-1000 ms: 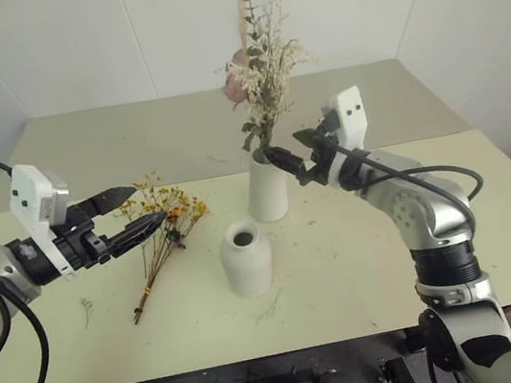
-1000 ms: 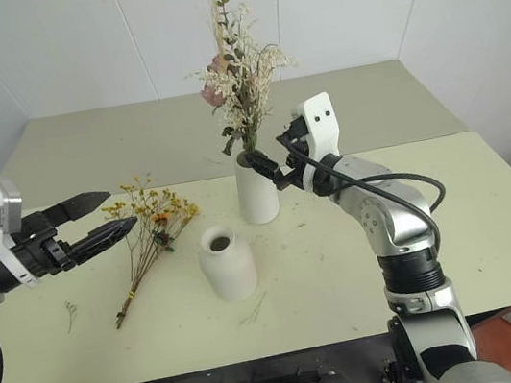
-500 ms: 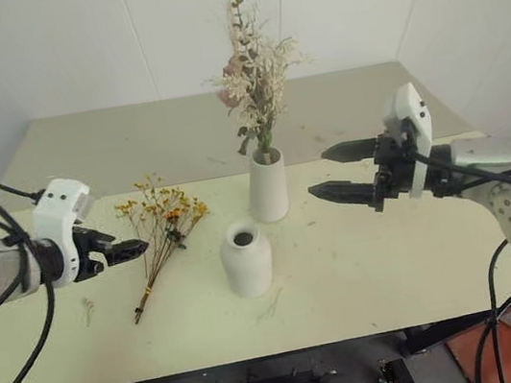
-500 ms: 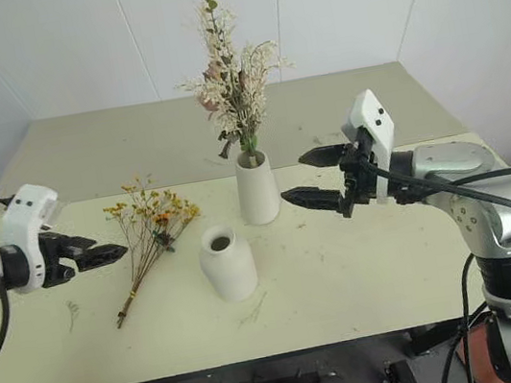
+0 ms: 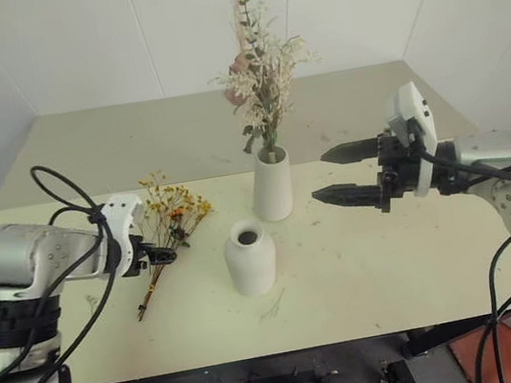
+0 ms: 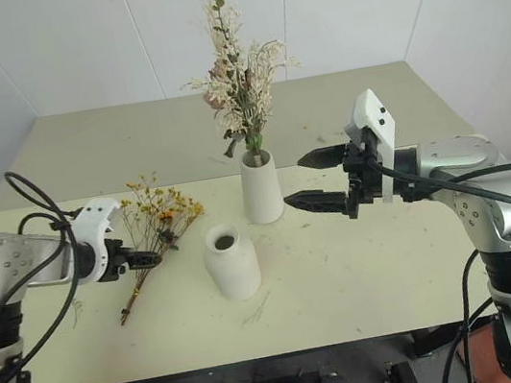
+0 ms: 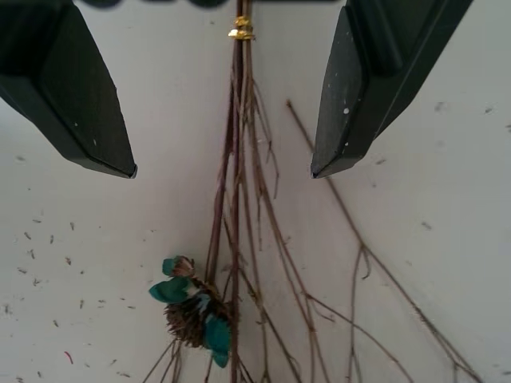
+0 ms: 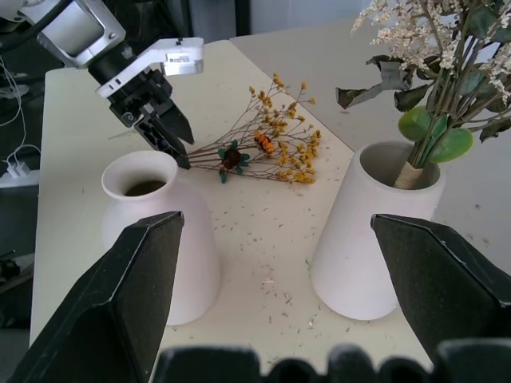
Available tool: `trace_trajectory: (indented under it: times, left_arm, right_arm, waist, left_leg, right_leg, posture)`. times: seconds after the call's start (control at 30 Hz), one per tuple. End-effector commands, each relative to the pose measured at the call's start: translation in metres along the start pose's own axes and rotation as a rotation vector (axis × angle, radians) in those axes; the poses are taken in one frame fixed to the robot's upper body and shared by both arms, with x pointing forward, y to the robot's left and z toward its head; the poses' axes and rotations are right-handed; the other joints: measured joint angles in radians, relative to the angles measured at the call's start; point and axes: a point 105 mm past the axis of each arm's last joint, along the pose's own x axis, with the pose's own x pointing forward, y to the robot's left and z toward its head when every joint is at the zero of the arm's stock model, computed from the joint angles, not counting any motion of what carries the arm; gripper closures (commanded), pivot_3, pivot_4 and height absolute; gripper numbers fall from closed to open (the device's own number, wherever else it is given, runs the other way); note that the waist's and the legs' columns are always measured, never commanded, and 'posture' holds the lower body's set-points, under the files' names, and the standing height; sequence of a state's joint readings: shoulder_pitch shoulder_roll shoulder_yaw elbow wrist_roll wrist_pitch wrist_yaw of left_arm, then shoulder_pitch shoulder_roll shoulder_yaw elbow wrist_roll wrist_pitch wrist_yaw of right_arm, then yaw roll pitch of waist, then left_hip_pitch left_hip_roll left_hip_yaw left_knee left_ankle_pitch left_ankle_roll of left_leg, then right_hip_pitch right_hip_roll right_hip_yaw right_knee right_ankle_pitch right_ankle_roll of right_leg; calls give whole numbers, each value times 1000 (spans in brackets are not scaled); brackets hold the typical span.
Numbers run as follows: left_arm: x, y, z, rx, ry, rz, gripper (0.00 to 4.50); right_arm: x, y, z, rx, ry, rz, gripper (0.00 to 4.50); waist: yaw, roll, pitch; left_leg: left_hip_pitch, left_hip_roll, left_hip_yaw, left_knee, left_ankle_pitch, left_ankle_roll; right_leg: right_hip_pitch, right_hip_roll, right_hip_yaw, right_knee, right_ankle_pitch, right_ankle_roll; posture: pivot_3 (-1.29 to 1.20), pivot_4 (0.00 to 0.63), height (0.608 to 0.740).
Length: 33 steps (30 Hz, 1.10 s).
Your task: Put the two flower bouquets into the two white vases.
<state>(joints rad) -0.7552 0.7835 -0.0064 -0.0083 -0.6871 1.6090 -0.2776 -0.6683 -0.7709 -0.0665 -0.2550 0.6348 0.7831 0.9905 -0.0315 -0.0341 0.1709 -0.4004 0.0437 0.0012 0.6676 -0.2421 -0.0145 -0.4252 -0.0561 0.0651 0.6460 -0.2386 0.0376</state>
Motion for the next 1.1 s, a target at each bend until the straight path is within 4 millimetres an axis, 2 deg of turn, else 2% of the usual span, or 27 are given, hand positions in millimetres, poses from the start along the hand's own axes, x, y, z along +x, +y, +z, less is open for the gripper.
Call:
trace_trajectory:
  times: [0.03,0.1,0.3,0.43,0.63,0.7,0.8,1.0,1.1]
  left_arm:
    - [7,1,9,11,-6,34,885]
    - [12,1,6,10,14,33,1293]
    - [21,6,-5,0,45,40,3246]
    - [13,9,6,6,-17,53,4453]
    - [0,24,15,-7,-73,105,4453]
    - [-11,22,27,9,-171,87,4453]
    - [-31,17,43,22,-304,46,4453]
    - [-70,8,63,60,-510,-15,4453]
    - [-103,-6,87,134,-818,-84,4453]
  right_arm:
    - [-5,3,17,-58,-50,-11,17]
    - [-7,4,17,-56,-52,-19,0]
    - [-13,4,16,-44,-51,-43,0]
    - [-15,4,15,-35,-51,-52,0]
    - [-14,2,14,-24,-55,-67,0]
    - [-15,2,13,-24,-49,-65,0]
    - [-17,0,12,-24,-41,-66,0]
    - [-17,-2,10,-25,-28,-66,0]
    - [-18,-2,10,-28,-25,-66,0]
  waist:
    - [0,0,0]
    - [1,0,0]
    - [7,0,0]
    - [13,0,0]
    - [13,0,0]
    - [13,0,0]
    - [15,0,0]
    - [15,0,0]
    - [15,0,0]
  left_leg:
    - [0,0,0,0,0,0]
    - [0,0,0,0,0,0]
    - [1,0,0,0,0,0]
    - [1,0,0,0,0,0]
    - [0,0,0,1,0,0]
    - [0,0,0,1,0,0]
    - [-1,0,0,1,0,0]
    - [-1,0,0,1,0,0]
    - [0,0,0,1,0,0]
  right_leg:
    - [0,0,0,0,0,0]
    - [0,0,0,0,0,0]
    - [0,0,0,1,0,0]
    - [0,0,0,0,0,0]
    - [0,0,0,0,0,0]
    - [0,0,0,0,0,0]
    - [0,-1,0,0,0,0]
    - [0,-1,0,0,0,0]
    - [0,-1,0,0,0,0]
  posture:
    - [0,150,740]
    - [0,150,740]
    - [0,150,740]
    - [0,150,740]
    - [0,150,740]
    - [0,150,740]
    - [0,150,740]
    - [0,150,740]
    - [0,150,740]
